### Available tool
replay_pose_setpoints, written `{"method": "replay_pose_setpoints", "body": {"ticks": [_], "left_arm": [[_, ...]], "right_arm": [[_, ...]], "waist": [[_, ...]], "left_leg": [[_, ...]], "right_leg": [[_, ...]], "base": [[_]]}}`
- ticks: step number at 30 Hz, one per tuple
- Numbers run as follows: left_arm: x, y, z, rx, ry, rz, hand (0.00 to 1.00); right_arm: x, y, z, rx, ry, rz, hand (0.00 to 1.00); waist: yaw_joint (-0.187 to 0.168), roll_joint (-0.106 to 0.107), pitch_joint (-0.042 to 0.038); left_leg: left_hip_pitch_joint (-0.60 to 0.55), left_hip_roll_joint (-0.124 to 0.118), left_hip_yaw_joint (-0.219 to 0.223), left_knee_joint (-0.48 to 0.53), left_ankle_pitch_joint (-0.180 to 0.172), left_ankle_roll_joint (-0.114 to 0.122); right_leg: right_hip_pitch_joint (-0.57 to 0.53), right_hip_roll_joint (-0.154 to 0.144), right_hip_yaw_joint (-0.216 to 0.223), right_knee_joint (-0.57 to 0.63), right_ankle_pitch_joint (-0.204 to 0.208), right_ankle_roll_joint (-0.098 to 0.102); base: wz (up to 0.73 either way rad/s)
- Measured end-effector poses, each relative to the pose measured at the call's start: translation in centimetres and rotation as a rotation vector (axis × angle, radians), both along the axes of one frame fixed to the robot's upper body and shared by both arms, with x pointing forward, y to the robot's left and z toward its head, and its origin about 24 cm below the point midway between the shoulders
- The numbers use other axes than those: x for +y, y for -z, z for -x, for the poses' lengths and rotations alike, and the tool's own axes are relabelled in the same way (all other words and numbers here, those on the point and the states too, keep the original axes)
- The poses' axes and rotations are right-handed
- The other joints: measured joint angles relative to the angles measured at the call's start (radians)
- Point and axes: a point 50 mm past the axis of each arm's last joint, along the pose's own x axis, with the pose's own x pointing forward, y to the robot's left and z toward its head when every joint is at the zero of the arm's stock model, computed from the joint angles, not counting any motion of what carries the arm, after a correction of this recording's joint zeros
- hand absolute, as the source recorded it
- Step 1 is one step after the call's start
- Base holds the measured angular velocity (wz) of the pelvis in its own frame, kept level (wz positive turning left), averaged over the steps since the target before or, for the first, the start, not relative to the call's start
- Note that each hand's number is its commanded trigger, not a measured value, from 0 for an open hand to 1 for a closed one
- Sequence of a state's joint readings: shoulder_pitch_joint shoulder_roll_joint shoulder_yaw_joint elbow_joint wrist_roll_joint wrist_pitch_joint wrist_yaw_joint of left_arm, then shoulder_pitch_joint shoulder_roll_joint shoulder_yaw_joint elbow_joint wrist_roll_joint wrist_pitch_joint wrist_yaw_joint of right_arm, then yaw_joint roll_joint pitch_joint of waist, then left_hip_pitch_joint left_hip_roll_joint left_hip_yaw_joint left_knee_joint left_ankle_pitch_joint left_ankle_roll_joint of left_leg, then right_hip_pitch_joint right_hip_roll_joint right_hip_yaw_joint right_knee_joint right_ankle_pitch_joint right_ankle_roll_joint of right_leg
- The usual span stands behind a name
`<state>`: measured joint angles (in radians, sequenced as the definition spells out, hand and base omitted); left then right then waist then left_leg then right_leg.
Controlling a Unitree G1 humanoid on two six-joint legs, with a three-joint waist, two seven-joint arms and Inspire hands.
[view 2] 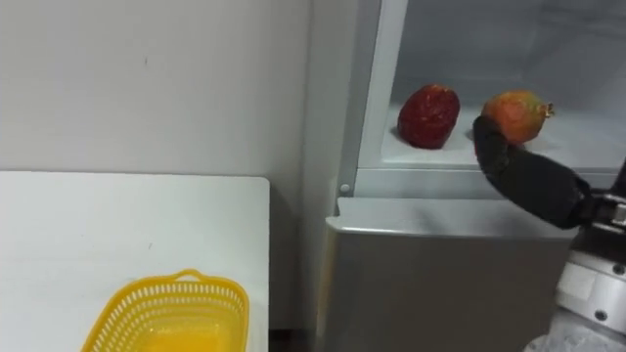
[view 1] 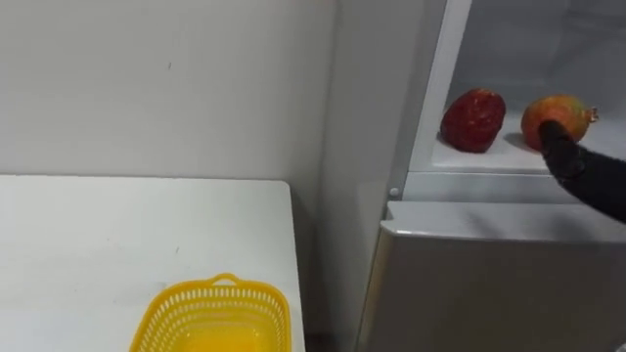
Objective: Retrieve from the upper fridge
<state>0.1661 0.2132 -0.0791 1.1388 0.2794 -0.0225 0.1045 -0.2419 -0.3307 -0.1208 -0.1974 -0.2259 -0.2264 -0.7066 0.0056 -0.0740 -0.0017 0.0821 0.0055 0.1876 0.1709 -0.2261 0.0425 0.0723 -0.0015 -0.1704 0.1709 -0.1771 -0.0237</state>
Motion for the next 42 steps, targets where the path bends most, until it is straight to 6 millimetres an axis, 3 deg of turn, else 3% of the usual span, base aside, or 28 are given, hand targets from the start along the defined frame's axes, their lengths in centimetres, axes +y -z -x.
{"method": "replay_pose_setpoints", "body": {"ticks": [8,18,28,35,42], "left_arm": [[0.0,-0.1,-0.5,0.008,0.031,-0.007,0.0],[-0.4,-0.3,-2.6,-0.018,0.088,0.031,0.0],[-0.2,-0.3,-2.3,0.016,0.105,0.056,0.0],[0.0,-0.2,-1.4,0.053,0.098,0.065,0.0],[0.0,-0.2,-1.2,0.063,0.092,0.061,0.0]], "right_arm": [[-0.2,0.4,-0.6,0.037,0.008,-0.004,0.0],[-0.5,-0.7,-3.6,0.092,-0.029,-0.044,0.0],[-0.7,-0.8,-4.5,0.158,-0.052,-0.006,0.0],[-0.9,-2.2,-4.8,0.144,-0.055,0.033,0.0],[-1.7,-1.3,-6.0,0.253,-0.059,0.035,0.0]], "waist": [[0.019,0.011,0.0065],[0.031,-0.003,0.0038],[0.035,-0.01,0.0032],[0.028,-0.006,0.0031],[0.032,-0.001,0.0025]], "left_leg": [[-0.003,0.001,-0.001,-0.001,0.001,-0.001],[-0.019,-0.001,-0.022,0.018,0.002,-0.001],[-0.027,-0.001,-0.028,0.029,0.003,-0.001],[-0.031,0.0,-0.035,0.033,0.003,-0.001],[-0.035,-0.001,-0.038,0.033,0.003,-0.001]], "right_leg": [[-0.004,0.0,-0.001,0.0,0.0,0.0],[-0.003,-0.004,-0.027,0.0,0.0,0.0],[-0.003,-0.005,-0.037,0.001,0.002,-0.003],[-0.002,-0.007,-0.055,0.002,0.003,-0.004],[-0.005,-0.008,-0.062,0.003,0.003,-0.004]], "base": [[0.0],[0.06],[0.02],[0.02],[0.02]]}}
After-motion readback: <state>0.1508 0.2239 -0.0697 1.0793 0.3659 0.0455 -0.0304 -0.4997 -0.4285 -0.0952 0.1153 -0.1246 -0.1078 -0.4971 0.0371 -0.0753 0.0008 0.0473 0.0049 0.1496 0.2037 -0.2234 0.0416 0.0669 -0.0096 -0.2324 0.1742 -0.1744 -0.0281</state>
